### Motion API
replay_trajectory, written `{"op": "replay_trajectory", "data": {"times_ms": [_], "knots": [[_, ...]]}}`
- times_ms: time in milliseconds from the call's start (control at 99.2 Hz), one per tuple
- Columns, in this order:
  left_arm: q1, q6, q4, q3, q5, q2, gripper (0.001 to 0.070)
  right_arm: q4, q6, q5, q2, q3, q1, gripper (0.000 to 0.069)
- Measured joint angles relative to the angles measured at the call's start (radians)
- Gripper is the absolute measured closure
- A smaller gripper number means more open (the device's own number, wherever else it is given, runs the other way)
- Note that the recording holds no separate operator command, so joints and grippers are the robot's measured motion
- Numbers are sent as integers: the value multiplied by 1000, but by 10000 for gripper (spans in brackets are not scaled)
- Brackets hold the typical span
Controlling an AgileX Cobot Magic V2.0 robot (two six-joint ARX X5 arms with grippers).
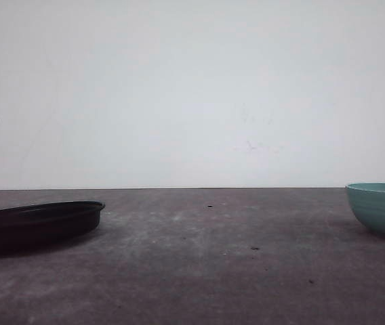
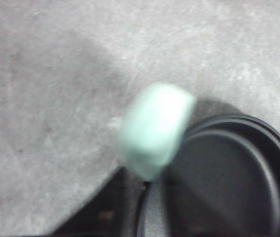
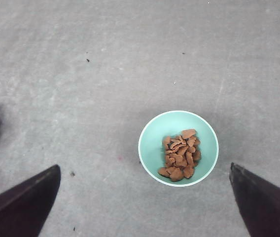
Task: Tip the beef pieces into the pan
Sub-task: 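Lower the left gripper onto the mint-green pan handle and close it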
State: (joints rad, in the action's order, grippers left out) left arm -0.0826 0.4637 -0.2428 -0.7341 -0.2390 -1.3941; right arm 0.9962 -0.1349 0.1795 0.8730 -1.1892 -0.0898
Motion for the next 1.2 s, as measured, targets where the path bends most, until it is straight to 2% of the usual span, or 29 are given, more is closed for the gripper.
{"op": "replay_trajectory", "data": {"times_ms": [202,403,494,817,847,887,988,1039,1109,1200], "knots": [[0,11,38,0,-27,0,691,-2,0,-27,0,0,0,7],[3,77,93,0,-71,70,691,-20,-2,-52,4,0,6,7],[10,106,94,0,-74,114,691,-31,-4,-52,21,0,20,7],[4,118,75,0,-70,151,682,-39,-4,37,150,0,45,7],[0,122,68,0,-61,150,653,-39,-4,49,153,0,45,7],[-5,125,51,0,-45,146,579,-38,-4,68,153,0,45,7],[-13,125,17,0,14,138,301,-35,-4,111,150,0,45,7],[-13,121,10,0,49,135,196,-27,-4,121,146,0,45,7],[-14,103,16,0,90,129,125,-12,-4,136,137,0,45,7],[-15,78,56,0,122,109,99,3,-4,152,116,0,45,7]]}}
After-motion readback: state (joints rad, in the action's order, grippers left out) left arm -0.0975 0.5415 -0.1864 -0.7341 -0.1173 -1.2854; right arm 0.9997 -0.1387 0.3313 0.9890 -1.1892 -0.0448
